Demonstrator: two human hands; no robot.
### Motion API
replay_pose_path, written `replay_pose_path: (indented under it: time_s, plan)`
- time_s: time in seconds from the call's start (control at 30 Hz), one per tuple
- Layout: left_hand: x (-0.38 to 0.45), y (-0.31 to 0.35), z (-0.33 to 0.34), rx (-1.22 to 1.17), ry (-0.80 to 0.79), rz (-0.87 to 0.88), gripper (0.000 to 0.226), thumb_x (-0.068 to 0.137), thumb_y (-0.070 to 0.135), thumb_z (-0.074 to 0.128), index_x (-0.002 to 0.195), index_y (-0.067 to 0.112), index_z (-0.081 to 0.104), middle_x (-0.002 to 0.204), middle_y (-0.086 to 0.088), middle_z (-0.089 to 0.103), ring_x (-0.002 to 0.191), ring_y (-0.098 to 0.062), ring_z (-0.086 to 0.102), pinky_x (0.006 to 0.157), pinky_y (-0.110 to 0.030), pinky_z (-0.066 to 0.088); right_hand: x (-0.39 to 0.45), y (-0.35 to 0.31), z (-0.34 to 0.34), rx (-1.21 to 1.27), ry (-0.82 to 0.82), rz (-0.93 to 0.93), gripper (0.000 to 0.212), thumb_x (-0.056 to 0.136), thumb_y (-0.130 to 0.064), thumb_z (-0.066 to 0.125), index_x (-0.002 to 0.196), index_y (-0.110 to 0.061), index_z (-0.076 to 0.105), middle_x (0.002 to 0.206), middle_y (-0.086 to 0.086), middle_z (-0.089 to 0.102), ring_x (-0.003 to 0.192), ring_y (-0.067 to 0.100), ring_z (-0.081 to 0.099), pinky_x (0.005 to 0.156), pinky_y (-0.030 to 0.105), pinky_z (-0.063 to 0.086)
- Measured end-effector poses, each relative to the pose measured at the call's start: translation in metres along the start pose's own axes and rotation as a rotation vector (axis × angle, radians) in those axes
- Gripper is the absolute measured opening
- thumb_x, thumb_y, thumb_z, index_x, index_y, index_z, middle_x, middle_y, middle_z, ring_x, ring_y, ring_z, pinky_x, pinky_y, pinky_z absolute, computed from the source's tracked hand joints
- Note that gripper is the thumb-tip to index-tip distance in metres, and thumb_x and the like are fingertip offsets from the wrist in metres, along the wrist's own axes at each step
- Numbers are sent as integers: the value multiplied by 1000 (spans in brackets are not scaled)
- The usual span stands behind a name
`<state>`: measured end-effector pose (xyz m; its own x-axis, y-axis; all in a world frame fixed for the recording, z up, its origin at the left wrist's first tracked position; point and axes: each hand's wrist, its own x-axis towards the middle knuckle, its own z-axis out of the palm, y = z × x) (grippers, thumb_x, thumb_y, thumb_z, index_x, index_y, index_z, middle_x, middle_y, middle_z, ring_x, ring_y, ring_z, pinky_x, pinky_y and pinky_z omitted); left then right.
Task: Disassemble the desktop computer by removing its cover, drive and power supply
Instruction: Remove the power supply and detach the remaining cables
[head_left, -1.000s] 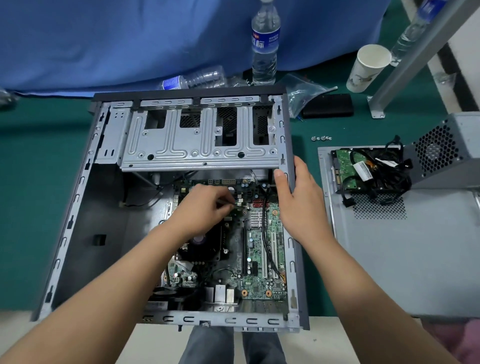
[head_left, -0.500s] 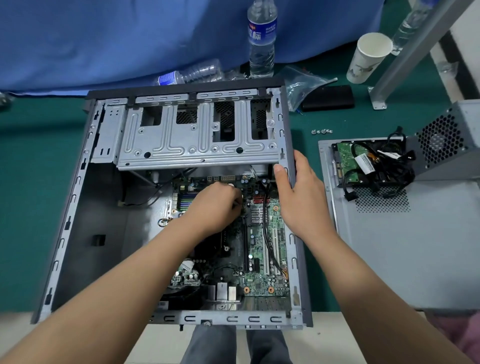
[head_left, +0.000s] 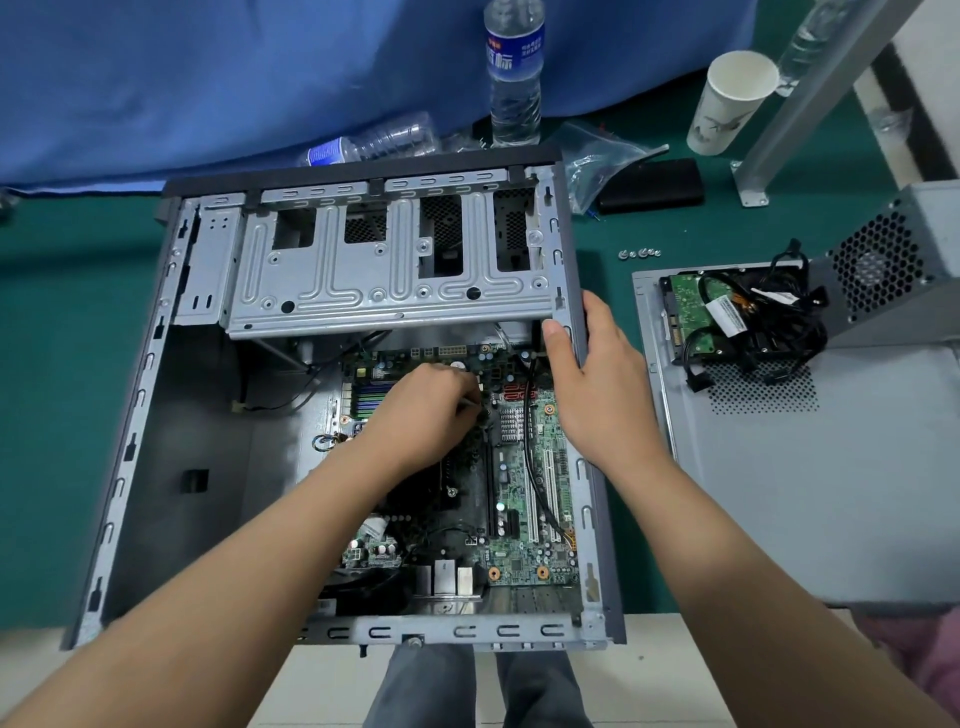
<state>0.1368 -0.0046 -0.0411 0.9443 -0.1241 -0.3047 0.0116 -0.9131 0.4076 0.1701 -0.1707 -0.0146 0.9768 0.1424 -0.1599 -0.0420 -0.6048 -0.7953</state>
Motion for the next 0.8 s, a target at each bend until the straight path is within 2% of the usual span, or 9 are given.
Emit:
replay_pose_path:
  time_s: [0.33,0.53,0.8]
  plan:
    - [3,5,3,138,-20,3,20,90,13,52,103,8,66,104,-10,66,101,-27,58,86,-38,45,1,2,1,4,-5,1,52,98,-41,37,144,-17,32,136,4,50,125,22,43,102,32,35]
    - [6,6,5,268,-30,74,22,91,15,49,103,7,65,103,-8,65,102,-26,56,87,-37,44,2,3,1,2,-10,2,52,98,-41,37,144,-17,31,136,3,50,126,21,41,103,33,35]
    - [10,6,4,362,-84,149,14,92,12,47,99,8,58,100,-9,63,97,-28,57,80,-36,44,2,4,1,10,-3,-3,52,98,-41,37,144,-17,32,136,3,50,125,21,42,102,32,35]
